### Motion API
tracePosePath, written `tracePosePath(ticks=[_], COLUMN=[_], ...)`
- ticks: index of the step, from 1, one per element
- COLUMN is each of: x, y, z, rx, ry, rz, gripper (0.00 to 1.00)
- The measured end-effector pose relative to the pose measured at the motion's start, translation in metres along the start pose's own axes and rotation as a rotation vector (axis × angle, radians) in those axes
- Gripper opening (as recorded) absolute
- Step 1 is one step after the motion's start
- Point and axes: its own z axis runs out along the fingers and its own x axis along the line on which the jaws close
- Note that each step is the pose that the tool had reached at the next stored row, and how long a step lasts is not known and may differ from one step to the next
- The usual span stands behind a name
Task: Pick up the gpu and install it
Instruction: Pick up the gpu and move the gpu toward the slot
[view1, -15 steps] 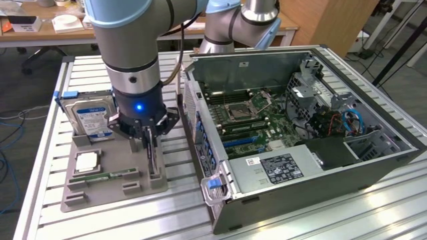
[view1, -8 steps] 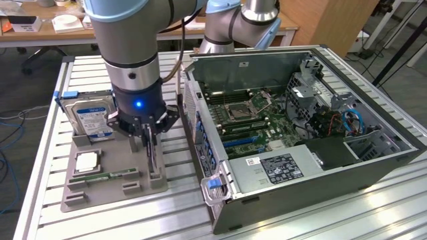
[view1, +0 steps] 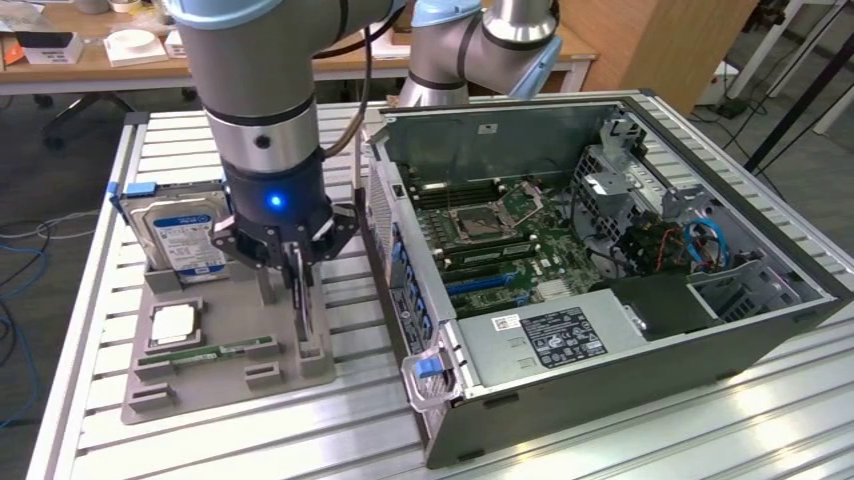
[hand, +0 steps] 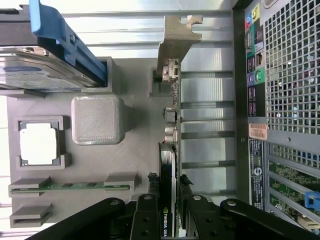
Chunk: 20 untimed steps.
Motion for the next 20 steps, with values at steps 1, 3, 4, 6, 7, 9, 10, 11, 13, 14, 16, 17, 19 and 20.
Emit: tracePosePath(ticks=[1, 3, 4, 6, 7, 9, 10, 11, 13, 14, 16, 17, 19, 20], x=[0.000, 0.000, 0.000, 0.000, 0.000, 0.000, 0.000, 0.000, 0.000, 0.000, 0.000, 0.000, 0.000, 0.000], y=[0.0001, 0.0001, 0.0002, 0.0002, 0.0003, 0.0003, 0.0004, 0.0004, 0.0005, 0.0005, 0.0006, 0.0006, 0.0007, 0.0007], z=[-0.0010, -0.0029, -0.0037, -0.0052, -0.0060, -0.0075, -0.0083, -0.0090, -0.0105, -0.0114, -0.0131, -0.0139, -0.0158, -0.0166], rx=[0.0000, 0.0000, 0.0001, 0.0000, 0.0000, 0.0000, 0.0001, 0.0001, 0.0000, 0.0000, 0.0000, 0.0001, 0.0001, 0.0001], ry=[0.0000, 0.0001, 0.0001, 0.0000, 0.0000, 0.0000, 0.0001, 0.0002, 0.0000, 0.0000, 0.0000, 0.0000, 0.0001, 0.0001], rz=[0.000, 0.000, 0.000, 0.000, 0.000, 0.000, 0.000, 0.000, 0.000, 0.000, 0.000, 0.000, 0.000, 0.000], gripper=[0.26, 0.26, 0.26, 0.26, 0.26, 0.26, 0.26, 0.26, 0.26, 0.26, 0.26, 0.26, 0.26, 0.26])
